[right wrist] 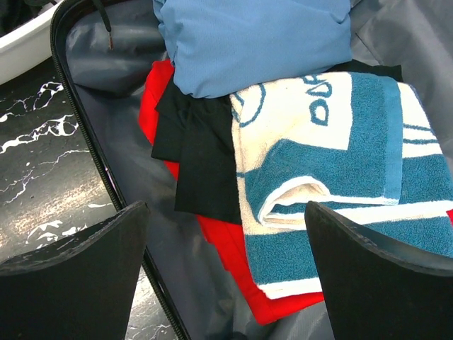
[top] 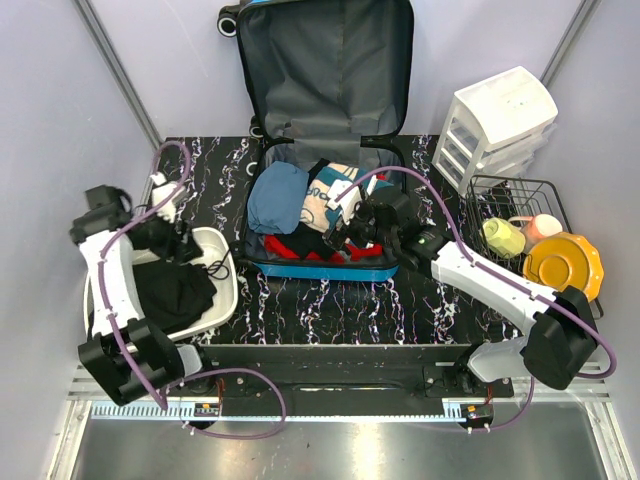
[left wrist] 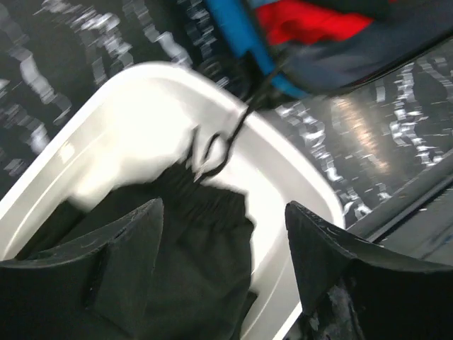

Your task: Open, take out, and arrange the luggage

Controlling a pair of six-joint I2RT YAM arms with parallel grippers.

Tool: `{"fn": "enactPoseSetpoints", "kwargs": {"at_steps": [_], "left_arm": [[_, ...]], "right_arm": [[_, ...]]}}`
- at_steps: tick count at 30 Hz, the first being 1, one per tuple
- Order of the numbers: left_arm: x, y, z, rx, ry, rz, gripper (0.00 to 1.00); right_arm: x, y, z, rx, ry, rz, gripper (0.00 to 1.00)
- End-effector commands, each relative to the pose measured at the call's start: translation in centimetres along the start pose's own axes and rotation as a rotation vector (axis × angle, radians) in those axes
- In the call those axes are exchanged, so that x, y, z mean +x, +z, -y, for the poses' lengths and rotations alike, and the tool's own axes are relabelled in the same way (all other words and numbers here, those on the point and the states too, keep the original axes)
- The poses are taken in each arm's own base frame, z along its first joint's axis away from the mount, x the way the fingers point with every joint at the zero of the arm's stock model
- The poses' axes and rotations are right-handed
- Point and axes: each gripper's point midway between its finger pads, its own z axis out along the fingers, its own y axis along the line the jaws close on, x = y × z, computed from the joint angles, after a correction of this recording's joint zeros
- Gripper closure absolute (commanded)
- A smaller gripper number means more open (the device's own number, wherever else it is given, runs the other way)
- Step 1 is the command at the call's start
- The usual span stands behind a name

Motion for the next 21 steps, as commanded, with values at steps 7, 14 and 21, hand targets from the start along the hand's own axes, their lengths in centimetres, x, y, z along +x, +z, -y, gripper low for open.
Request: {"fn": "enactPoseSetpoints", "kwargs": {"at_steps": [7,14,21], "left_arm": [[-3.3,9.4,3.6,0.251,0.201,0.022,0.27],[-1.7,12.5,2.7,0.286,0.227,-0.086,0.42],[-0.1,8.6,3.2,0.252,0.239,-0.143,1.00]], "right_arm": [[-2.1,-1.8,1.0,0.025,0.027,0.017,0.00],[-2.1,-2.3,2.8,0.065,-0.004,0.001,0.00],[-3.5,-2.3,4.1,0.063,-0.028,0.000,0.00]]}}
